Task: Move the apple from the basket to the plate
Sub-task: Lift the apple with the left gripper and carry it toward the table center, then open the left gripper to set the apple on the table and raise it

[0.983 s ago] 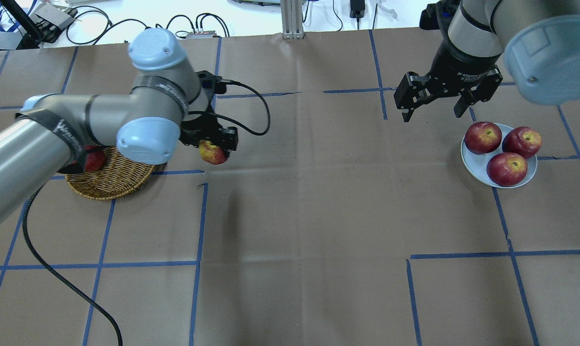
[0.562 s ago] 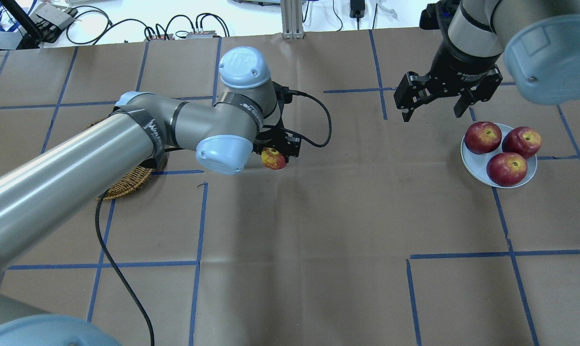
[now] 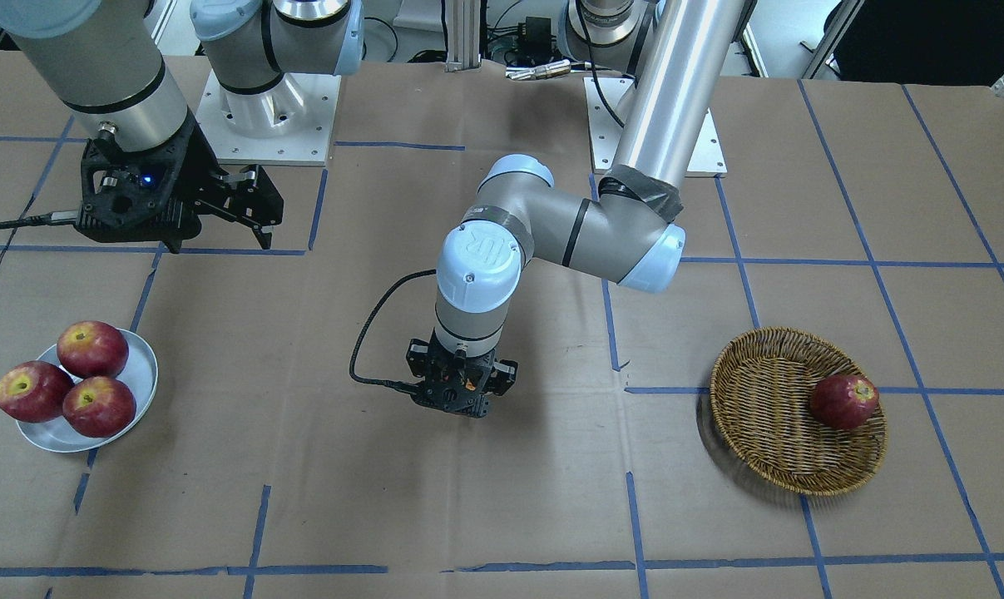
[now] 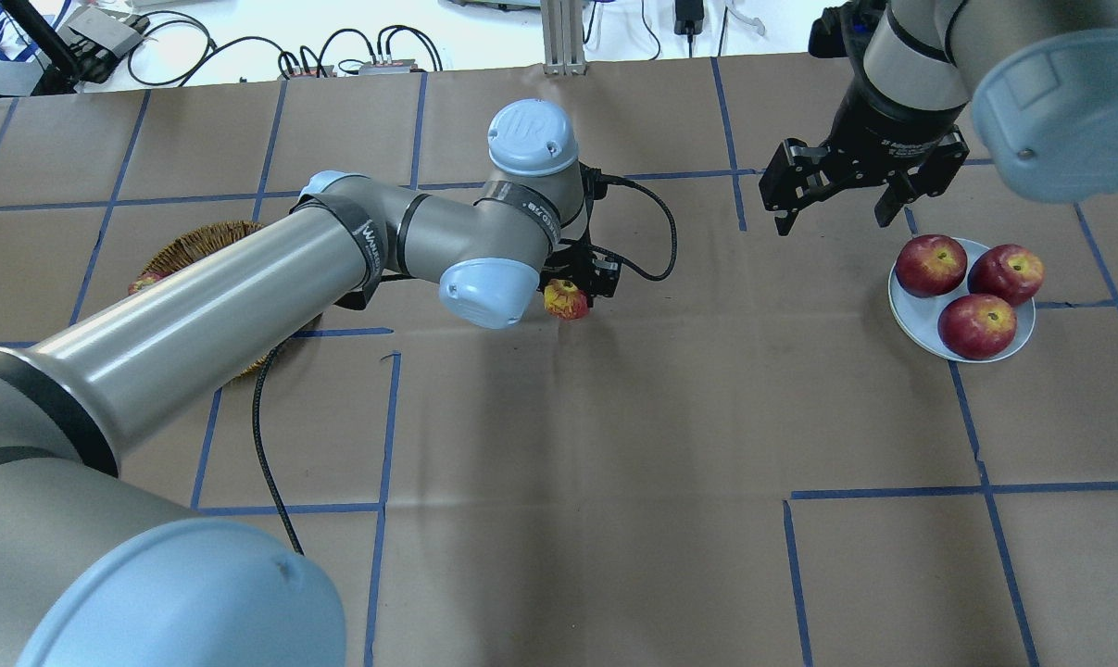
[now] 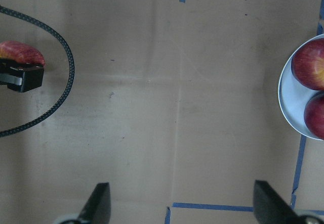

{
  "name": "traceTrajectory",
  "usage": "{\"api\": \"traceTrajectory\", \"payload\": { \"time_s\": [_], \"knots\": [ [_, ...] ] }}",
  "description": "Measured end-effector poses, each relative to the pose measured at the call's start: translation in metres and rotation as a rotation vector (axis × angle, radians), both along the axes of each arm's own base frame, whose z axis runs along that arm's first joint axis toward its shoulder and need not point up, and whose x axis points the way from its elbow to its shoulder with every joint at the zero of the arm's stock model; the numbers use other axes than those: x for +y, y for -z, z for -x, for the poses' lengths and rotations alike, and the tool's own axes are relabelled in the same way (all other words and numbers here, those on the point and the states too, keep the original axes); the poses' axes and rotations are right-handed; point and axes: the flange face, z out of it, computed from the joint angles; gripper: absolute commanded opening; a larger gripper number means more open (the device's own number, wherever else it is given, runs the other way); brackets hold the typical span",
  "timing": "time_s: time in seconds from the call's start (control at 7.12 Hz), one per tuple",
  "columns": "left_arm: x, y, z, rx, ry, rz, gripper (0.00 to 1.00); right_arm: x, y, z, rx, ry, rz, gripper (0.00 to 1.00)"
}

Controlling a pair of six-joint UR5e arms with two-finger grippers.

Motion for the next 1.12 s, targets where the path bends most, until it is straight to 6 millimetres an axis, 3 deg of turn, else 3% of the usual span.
{"api": "traceTrajectory", "payload": {
  "time_s": [0.28, 0.84, 0.98, 1.12],
  "knots": [
    [-0.001, 0.007, 0.001, -0.001, 0.008, -0.005, 0.99, 0.000, 0.000, 0.000, 0.000, 0.000, -0.001, 1.00],
    [-0.003, -0.005, 0.000, 0.009, 0.011, 0.013, 0.99, 0.000, 0.001, 0.000, -0.001, 0.000, -0.002, 1.00],
    [-0.009, -0.031, -0.009, 0.018, -0.004, 0.048, 0.99, 0.000, 0.001, 0.000, -0.002, 0.000, -0.002, 1.00],
    [-0.017, -0.075, -0.034, 0.022, -0.043, 0.083, 0.99, 0.000, 0.001, 0.000, -0.001, 0.000, -0.002, 1.00]
  ]
}}
